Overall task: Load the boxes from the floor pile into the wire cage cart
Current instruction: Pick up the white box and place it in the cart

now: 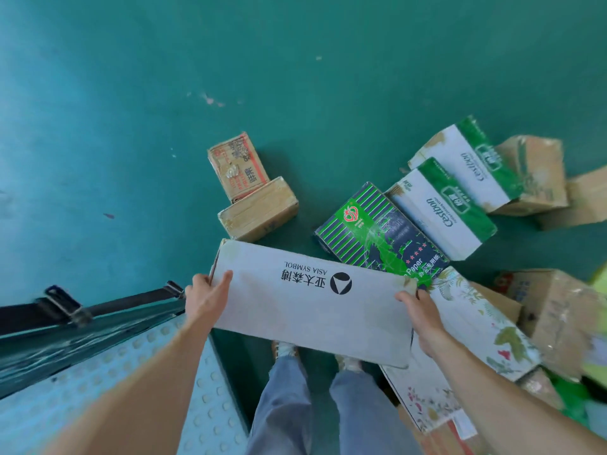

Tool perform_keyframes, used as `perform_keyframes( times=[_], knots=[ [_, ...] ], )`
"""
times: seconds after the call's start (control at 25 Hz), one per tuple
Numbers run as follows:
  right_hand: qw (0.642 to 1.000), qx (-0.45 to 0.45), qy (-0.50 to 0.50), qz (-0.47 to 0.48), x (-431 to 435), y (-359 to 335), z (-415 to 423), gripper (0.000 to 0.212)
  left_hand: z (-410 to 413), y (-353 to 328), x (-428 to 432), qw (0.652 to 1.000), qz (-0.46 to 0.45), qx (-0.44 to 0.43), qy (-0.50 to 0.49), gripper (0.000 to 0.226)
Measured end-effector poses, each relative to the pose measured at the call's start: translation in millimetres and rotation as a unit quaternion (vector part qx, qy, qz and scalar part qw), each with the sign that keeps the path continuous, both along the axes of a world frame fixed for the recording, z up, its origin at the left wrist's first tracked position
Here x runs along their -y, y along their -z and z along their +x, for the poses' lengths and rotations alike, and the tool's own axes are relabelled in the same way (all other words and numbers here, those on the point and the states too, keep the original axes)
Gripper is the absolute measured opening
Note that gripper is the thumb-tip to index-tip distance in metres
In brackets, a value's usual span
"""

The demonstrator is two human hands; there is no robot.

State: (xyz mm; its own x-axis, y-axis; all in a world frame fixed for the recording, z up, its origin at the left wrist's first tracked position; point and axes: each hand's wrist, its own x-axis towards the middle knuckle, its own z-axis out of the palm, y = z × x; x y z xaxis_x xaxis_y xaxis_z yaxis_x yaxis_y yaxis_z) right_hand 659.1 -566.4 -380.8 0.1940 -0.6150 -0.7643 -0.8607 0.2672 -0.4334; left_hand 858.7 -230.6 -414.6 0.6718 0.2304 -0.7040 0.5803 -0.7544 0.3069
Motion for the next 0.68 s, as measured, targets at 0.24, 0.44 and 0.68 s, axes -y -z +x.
perform_keyframes(
  times=[0.24, 0.44, 0.68],
  knots=[
    [0.994, 0.063, -0.085, 0.022, 30, -102, -4, 0.030, -54, -115, 2, 0.985, -0.074, 0.071, -0.139, 0.053],
    [0.967, 0.126, -0.221, -0.013, 43, -164, 9, 0.050, -116, -187, 2, 0.918, -0.128, 0.200, -0.317, 0.046],
    [0.920, 0.185, -0.343, -0.034, 6, -229, 43, 0.030, -190, -252, -49, 0.844, -0.185, 0.287, -0.413, 0.055]
  ],
)
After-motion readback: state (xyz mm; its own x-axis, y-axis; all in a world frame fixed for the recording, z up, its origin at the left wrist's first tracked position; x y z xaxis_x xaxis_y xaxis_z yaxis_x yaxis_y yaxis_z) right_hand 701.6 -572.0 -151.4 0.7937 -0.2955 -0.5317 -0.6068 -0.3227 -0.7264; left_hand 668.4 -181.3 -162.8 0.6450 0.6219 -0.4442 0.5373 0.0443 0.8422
